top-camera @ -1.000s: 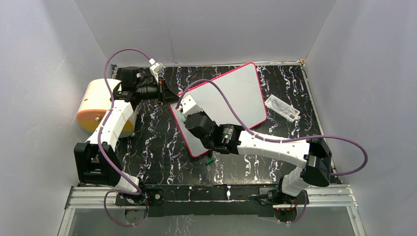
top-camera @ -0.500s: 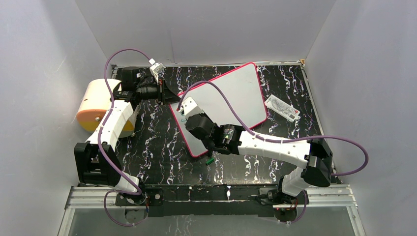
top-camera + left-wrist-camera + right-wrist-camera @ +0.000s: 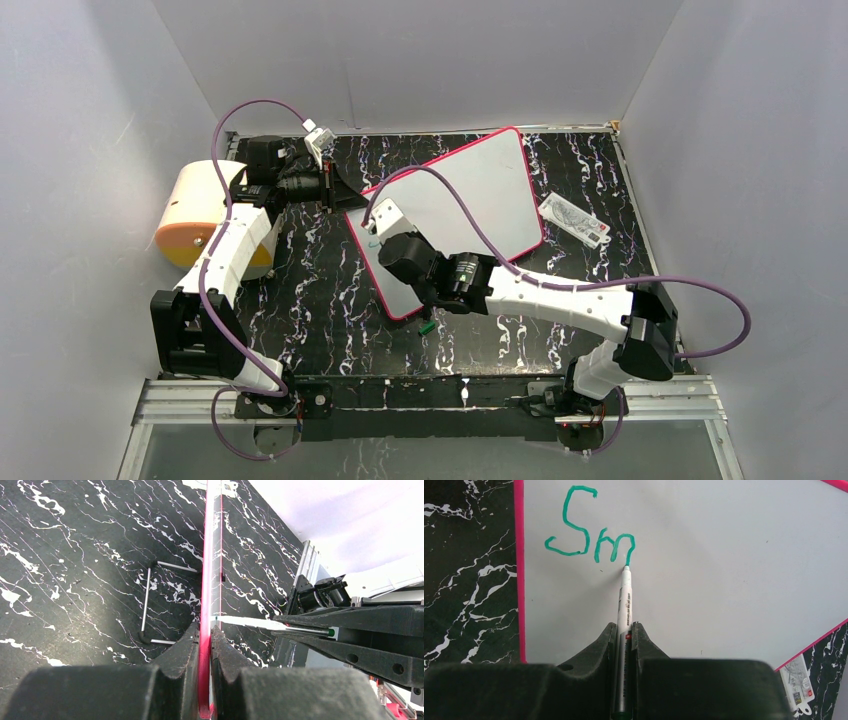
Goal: Write a sentence on the whiteboard
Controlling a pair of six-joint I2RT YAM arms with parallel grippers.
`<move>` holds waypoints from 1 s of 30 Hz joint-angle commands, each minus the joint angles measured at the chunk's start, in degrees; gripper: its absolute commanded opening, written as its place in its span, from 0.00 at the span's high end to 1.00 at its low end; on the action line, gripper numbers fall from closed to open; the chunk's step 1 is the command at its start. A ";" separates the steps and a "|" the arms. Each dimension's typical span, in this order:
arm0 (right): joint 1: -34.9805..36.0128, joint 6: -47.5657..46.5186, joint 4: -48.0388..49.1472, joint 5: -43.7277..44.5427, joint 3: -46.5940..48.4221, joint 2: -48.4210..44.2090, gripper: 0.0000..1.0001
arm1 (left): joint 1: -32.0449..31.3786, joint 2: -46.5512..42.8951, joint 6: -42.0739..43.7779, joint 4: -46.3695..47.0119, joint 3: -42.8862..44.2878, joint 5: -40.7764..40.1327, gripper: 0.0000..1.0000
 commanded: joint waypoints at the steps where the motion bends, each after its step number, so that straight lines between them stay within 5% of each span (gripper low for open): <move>1: -0.53 1.02 3.13 1.69 -0.69 -4.29 1.00 | -0.61 -0.34 2.18 -2.63 -1.95 -3.32 1.00; 14: -2.57 -1.22 11.80 -1.02 -4.11 -7.60 1.00 | -0.61 -0.43 2.19 -2.64 -2.06 -3.51 1.00; 30: -3.78 -1.08 11.36 -4.13 -2.21 -4.58 1.00 | -0.61 -0.25 2.26 -2.64 -2.03 -3.43 1.00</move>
